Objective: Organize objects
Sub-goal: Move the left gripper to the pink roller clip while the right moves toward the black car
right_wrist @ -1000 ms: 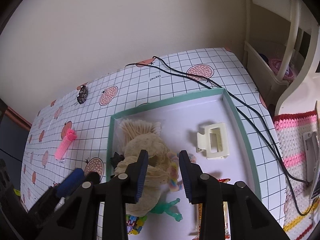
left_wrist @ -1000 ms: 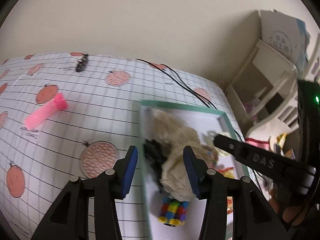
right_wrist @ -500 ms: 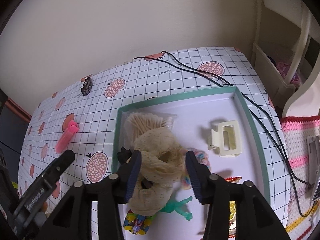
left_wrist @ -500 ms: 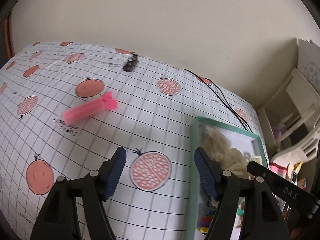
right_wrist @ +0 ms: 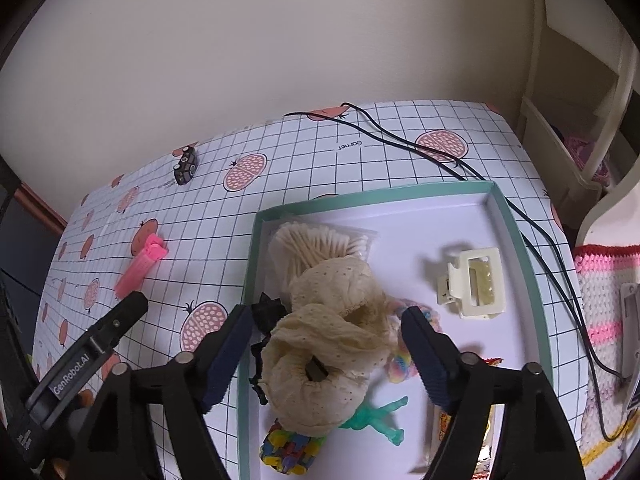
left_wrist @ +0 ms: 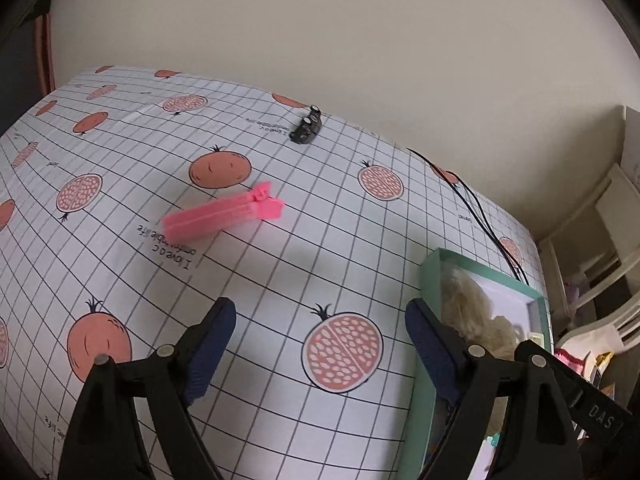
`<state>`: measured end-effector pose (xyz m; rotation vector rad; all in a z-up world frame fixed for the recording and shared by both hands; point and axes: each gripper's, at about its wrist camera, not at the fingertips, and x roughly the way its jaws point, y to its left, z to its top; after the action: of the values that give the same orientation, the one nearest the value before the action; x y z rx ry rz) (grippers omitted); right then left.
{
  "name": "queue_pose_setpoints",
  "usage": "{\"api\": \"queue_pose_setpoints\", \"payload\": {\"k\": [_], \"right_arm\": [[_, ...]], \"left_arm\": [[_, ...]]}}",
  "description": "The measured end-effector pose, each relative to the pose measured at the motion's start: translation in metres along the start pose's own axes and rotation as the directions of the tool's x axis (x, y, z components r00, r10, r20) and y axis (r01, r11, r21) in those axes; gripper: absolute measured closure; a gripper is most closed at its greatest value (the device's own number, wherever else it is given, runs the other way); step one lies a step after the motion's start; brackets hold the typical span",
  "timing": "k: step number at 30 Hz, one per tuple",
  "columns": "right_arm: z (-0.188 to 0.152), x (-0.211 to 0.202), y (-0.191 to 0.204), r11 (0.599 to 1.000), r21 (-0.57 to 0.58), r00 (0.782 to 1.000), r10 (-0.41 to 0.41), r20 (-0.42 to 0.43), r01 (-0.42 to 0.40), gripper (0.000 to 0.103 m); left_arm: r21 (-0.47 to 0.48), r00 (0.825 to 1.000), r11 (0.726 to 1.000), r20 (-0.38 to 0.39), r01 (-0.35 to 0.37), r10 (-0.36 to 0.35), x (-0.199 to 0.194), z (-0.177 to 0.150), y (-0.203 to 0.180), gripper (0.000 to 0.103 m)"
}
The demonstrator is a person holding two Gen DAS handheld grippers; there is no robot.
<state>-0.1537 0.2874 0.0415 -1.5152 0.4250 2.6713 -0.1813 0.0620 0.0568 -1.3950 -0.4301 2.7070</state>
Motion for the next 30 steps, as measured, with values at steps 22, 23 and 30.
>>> {"api": "queue_pose_setpoints", "payload": {"k": [22,23,30], "right_arm": [[0.013,0.004,0.016,0.997,-0.071,0.999,-0.032,-0.015,0.031,0.0],[0.018,0.004,0.02,0.996,-0.083,0.999,-0.035,-0.02,0.033,0.0],[0.058,0.011,0.043,0.997,-0.073,1.0,0.018,0.006,-0.017,0.0]], "left_arm": [[0.074,0.999,0.997,-0.032,-0.038,0.04,0.032,0.054,0.049,0.002],[0.08,0.999,0.997,-0.039,-0.021,0.024,0.038,0.063,0.051,0.002],[0.109,0.997,0.994,-0.072,-0.019,0.027,0.062,0.092,0.068,0.002]]}}
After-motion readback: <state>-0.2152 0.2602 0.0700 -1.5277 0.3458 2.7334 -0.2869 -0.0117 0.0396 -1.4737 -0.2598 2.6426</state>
